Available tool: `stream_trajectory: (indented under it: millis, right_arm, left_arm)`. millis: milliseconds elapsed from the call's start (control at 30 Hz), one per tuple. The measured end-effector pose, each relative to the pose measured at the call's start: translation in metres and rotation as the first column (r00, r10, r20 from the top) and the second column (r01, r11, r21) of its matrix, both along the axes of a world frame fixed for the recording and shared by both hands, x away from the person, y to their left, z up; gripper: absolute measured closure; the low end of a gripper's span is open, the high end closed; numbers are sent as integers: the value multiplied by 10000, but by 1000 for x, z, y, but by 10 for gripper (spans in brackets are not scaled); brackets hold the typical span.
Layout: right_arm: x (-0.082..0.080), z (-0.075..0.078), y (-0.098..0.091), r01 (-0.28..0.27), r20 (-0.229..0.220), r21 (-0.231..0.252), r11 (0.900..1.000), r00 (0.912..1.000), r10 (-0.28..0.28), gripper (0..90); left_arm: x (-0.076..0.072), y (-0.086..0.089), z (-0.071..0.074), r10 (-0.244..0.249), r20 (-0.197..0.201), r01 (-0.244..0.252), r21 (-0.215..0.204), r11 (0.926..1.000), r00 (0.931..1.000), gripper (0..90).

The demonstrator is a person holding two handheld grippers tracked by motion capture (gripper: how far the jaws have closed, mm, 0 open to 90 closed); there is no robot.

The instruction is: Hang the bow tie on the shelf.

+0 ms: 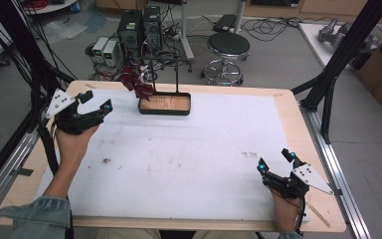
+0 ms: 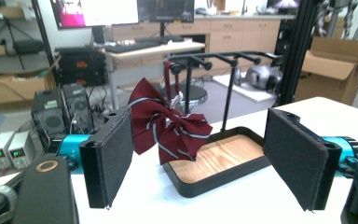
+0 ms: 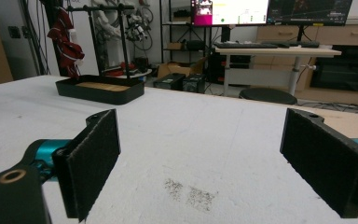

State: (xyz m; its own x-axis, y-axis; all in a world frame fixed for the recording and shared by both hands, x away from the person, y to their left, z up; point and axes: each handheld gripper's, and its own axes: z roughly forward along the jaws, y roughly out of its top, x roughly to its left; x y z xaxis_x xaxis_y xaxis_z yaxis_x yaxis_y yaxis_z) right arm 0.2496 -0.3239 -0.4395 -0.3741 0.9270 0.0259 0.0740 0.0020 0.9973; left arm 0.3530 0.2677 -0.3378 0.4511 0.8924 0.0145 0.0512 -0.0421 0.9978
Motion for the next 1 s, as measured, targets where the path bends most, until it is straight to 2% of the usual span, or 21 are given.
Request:
stream_trajectory:
  millis: [133,300,467,567,767,1000]
  right_arm:
    - [0,0,0,46,-53,21,10000,10000,-46,110]
    - [-1,-1,0,67,-58,25,10000,10000,-67,110]
    - [0,-1,-1,79,-96,98,9999,9999,-78,110]
    - [0,-1,-2,130,-129,116,9998,9998,-128,110]
    - [0,-1,-2,134,-106,106,9999,9999,-133,110]
    - [1,-2,-2,96,-155,134,9999,9998,-94,110]
  left_arm:
    - [-19,-2,-9,-106,171,105,57,9999,9998,249]
    - [-32,-3,-19,-374,329,371,80,9993,9988,249]
    - [-42,-5,-27,-421,443,410,245,9989,9981,245]
    - [-48,-6,-33,-357,511,332,485,9983,9981,244]
    - [-59,-6,-46,-458,700,425,474,9980,9965,242]
    - [-68,-3,-60,-258,775,212,589,9980,9967,242]
